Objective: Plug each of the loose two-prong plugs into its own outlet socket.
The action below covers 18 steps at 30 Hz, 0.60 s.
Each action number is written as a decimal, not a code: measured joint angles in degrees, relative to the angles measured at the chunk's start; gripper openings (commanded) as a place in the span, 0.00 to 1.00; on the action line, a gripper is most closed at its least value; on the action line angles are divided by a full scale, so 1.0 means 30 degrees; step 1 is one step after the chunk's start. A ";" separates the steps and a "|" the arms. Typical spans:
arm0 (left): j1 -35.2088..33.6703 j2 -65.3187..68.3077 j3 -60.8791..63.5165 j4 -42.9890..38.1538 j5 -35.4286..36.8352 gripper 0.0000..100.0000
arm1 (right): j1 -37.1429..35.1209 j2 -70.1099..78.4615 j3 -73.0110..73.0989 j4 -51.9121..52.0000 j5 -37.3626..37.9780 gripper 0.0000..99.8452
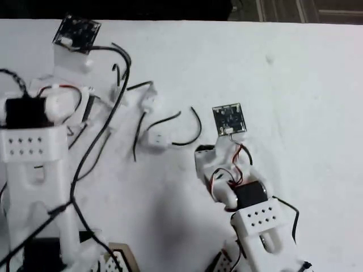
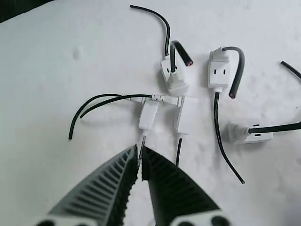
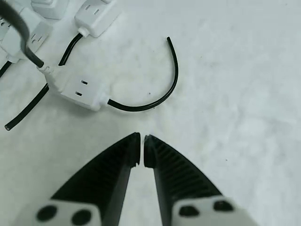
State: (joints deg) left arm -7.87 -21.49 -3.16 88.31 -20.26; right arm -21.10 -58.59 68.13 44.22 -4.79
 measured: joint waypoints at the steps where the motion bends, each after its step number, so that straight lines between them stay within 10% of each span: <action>1: -0.0029 -0.0527 0.0381 0.0000 0.0000 0.02 | 0.0000 0.0000 0.0000 0.0000 0.0000 0.02; 18: -0.0029 -1.5179 1.6469 -0.6799 0.1026 0.02 | 0.0000 -0.2022 0.0000 0.1495 0.0000 0.02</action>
State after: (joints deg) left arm -7.96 -67.03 46.24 67.91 -17.19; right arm -21.10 -64.66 68.13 48.70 -4.79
